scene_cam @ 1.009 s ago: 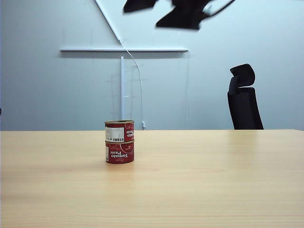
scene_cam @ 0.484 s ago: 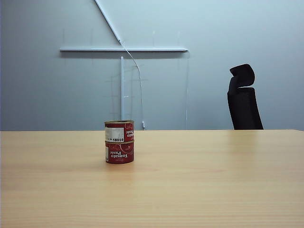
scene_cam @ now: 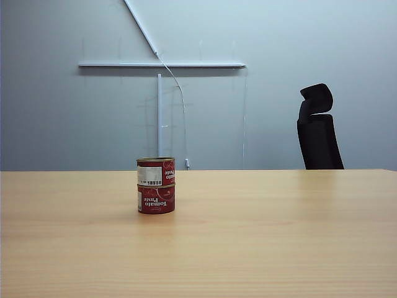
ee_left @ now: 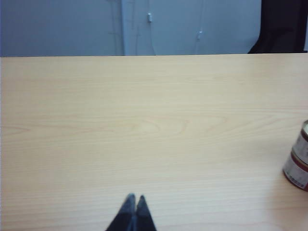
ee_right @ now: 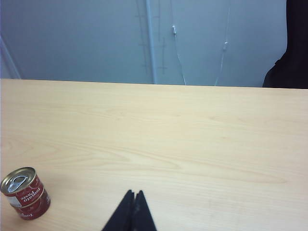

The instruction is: Stack a can of tomatoes on the right onto the can of tomatoes on the left.

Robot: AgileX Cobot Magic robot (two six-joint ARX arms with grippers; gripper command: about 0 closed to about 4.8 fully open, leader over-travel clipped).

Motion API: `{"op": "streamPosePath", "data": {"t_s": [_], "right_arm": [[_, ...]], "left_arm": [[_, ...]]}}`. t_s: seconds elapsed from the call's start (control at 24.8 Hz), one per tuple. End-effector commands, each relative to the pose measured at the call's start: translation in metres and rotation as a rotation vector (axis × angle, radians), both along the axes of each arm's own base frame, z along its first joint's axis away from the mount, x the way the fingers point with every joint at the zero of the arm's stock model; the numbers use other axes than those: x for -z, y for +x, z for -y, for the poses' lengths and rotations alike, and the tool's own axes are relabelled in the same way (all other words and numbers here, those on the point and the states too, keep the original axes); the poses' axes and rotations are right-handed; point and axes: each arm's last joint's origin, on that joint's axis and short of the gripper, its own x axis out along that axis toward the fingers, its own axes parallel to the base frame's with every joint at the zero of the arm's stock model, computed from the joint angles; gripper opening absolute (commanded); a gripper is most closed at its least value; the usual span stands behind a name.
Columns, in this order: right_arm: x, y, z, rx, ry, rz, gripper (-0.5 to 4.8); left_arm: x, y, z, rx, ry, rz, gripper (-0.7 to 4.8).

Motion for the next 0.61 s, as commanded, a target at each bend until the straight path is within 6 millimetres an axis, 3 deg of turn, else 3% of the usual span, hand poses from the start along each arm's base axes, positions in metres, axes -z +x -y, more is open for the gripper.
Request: {"op": "streamPosePath", "data": {"t_s": [0.04, 0.61], "right_arm": [[0.0005, -0.0045, 0.0033, 0.004, 0.029, 0.036, -0.09], [0.0027, -0.0128, 0.0091, -0.004, 0.033, 0.041, -0.09]], "left_arm": [[-0.0018, -0.0002, 0.0000, 0.003, -0.001, 0.009, -0.04], [-0.0018, -0.0002, 0.0001, 0.003, -0.001, 0.009, -0.04]]}}
